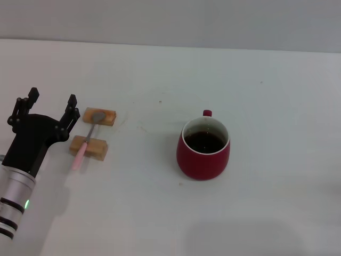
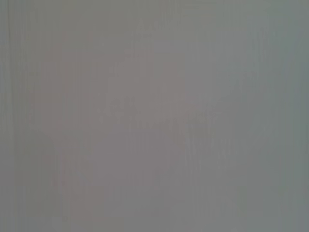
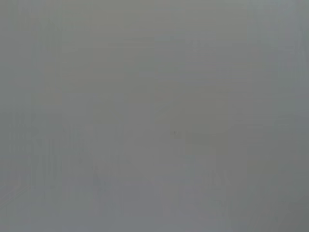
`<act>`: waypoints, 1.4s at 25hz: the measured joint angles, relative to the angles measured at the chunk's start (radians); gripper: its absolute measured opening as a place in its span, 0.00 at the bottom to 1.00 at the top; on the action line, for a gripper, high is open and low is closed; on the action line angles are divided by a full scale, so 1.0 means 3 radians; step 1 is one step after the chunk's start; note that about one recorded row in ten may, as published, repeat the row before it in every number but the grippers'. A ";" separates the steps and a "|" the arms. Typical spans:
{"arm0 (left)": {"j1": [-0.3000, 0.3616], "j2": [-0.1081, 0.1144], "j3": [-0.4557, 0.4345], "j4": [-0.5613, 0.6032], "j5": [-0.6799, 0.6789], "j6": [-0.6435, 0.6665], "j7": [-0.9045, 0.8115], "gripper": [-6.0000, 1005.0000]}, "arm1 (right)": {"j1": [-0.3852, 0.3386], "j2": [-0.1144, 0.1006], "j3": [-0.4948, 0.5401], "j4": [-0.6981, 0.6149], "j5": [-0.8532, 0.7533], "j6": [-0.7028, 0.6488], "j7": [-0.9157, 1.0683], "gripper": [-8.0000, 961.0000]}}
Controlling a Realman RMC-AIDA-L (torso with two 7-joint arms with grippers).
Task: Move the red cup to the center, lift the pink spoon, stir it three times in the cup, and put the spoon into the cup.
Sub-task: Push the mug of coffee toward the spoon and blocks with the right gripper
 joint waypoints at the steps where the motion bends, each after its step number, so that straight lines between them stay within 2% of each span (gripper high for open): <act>1: 0.0002 0.0000 0.0000 0.0000 0.0000 0.0000 0.0000 0.81 | 0.0000 0.0000 -0.0001 0.0000 0.0000 0.0000 0.0000 0.75; 15: 0.0005 -0.0005 0.0000 0.0013 0.0000 0.0000 0.0001 0.81 | -0.0013 0.0000 -0.0066 0.0052 -0.0047 -0.0005 -0.0004 0.74; 26: -0.0018 -0.0003 0.0000 0.0011 0.0000 0.0000 0.0001 0.81 | 0.0041 0.0005 -0.0124 0.0202 -0.0071 0.0036 -0.0005 0.57; 35: -0.0032 0.0001 -0.0018 0.0007 0.0000 0.0001 0.0001 0.81 | 0.0086 -0.0001 -0.0225 0.0216 -0.0203 0.0122 0.0001 0.18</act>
